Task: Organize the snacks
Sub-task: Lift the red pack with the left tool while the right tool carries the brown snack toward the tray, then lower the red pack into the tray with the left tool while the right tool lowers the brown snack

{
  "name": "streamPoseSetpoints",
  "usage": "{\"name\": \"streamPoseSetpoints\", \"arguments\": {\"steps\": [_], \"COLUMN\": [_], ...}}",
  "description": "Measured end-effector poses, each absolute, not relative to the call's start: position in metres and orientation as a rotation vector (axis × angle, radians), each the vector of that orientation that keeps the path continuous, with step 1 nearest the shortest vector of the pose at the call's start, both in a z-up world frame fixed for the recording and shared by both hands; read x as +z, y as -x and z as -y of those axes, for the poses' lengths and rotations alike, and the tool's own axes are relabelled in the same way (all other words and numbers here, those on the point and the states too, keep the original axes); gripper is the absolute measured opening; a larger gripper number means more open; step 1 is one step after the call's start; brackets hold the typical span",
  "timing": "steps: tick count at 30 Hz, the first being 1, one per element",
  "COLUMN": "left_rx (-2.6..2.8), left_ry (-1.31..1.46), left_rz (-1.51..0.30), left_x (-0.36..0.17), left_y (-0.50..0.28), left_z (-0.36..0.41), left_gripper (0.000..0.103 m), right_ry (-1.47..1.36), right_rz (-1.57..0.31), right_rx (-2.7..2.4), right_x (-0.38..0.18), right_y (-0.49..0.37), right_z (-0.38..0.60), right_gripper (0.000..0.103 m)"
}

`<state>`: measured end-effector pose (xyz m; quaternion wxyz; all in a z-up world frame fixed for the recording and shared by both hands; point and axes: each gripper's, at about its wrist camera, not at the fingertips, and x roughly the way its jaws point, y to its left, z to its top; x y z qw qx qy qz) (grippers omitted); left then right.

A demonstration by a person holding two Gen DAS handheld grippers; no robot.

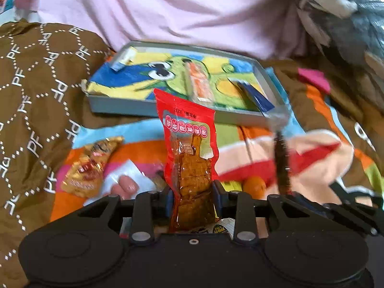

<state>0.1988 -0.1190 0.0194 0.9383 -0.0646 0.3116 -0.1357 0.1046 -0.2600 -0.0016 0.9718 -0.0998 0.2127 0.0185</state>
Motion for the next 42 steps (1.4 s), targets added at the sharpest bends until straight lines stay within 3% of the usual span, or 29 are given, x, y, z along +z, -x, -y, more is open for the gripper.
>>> {"name": "streamPoseSetpoints", "arguments": {"steps": [8, 20, 42], "left_rx": [-0.201, -0.091, -0.029], "left_ry": [0.165, 0.194, 0.101], "left_rz": [-0.556, -0.471, -0.535], "left_x": [0.055, 0.093, 0.057], "left_y": [-0.238, -0.338, -0.392], "left_z": [0.115, 0.133, 0.171], "left_gripper": [0.034, 0.034, 0.038], "right_ry": [0.089, -0.103, -0.204], "right_rz": [-0.221, -0.068, -0.206], "right_rx": [0.011, 0.035, 0.049], "right_x": [0.018, 0.045, 0.010], "right_y": [-0.135, -0.212, -0.269], "right_z": [0.274, 0.304, 0.329], "right_gripper": [0.000, 0.000, 0.003]}}
